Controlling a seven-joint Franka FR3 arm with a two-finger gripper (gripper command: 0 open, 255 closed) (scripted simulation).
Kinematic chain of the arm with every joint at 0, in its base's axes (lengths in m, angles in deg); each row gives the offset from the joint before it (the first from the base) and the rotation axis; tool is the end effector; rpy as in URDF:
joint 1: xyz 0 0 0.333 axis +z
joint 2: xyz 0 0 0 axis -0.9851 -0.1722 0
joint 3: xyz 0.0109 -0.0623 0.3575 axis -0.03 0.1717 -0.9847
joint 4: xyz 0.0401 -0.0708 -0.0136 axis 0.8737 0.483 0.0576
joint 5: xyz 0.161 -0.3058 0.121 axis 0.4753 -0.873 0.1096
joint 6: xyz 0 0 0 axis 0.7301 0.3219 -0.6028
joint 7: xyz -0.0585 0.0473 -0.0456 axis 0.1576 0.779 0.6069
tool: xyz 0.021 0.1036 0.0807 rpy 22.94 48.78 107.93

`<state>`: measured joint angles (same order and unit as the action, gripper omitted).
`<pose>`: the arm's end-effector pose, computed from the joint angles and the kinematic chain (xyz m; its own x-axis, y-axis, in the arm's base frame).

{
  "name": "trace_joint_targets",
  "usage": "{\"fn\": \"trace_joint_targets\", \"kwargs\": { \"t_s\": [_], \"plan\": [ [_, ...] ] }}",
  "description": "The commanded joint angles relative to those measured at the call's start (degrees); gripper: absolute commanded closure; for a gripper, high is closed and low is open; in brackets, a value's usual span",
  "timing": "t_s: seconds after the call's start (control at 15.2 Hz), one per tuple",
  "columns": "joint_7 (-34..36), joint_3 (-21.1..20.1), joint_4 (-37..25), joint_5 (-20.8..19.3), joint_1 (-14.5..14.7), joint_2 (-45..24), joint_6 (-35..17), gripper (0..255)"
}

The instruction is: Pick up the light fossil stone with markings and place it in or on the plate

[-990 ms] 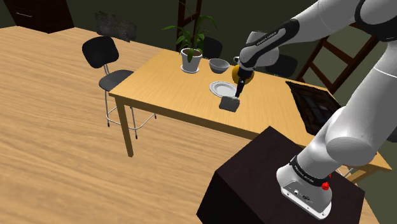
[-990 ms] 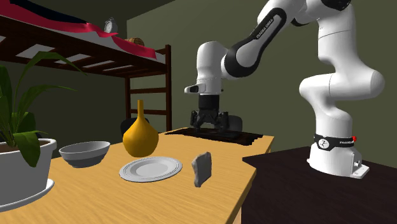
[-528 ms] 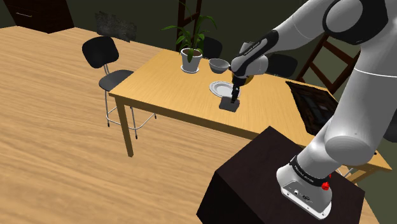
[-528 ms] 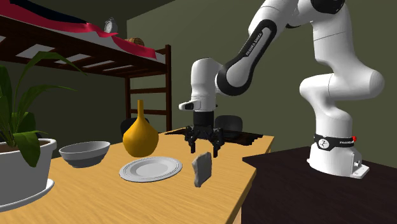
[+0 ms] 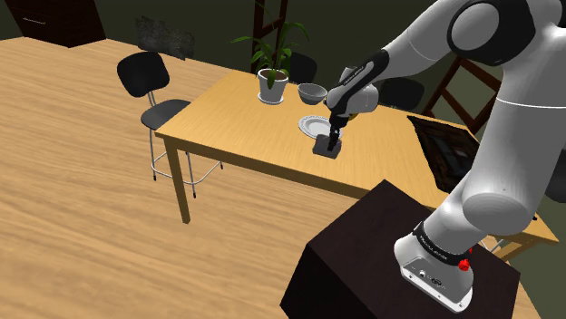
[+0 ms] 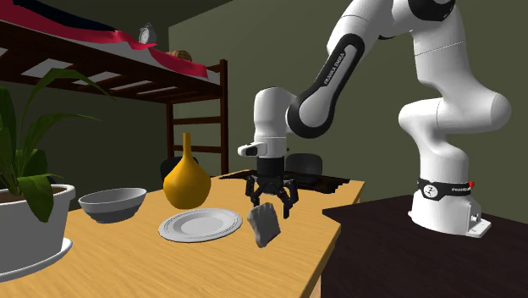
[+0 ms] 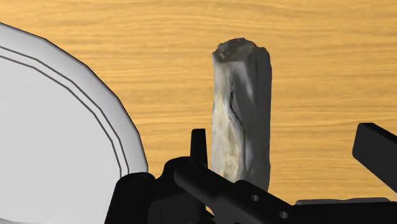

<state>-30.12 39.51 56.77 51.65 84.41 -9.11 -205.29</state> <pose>0.5102 -0.1453 0.2551 0.8056 0.5922 -0.0166 0.5923 -0.8057 -0.0016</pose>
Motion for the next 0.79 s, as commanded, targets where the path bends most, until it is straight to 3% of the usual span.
{"fn": "trace_joint_targets", "kwargs": {
  "t_s": [0.0,0.13,0.2,0.73],
  "plan": [
    [0.0,0.0,0.0,0.0,0.0,0.0,0.0,0],
    [0.0,0.0,0.0,0.0,0.0,0.0,0.0,0],
    [0.0,0.0,0.0,0.0,0.0,0.0,0.0,255],
    [0.0,0.0,0.0,0.0,0.0,0.0,0.0,255]
  ]
}}
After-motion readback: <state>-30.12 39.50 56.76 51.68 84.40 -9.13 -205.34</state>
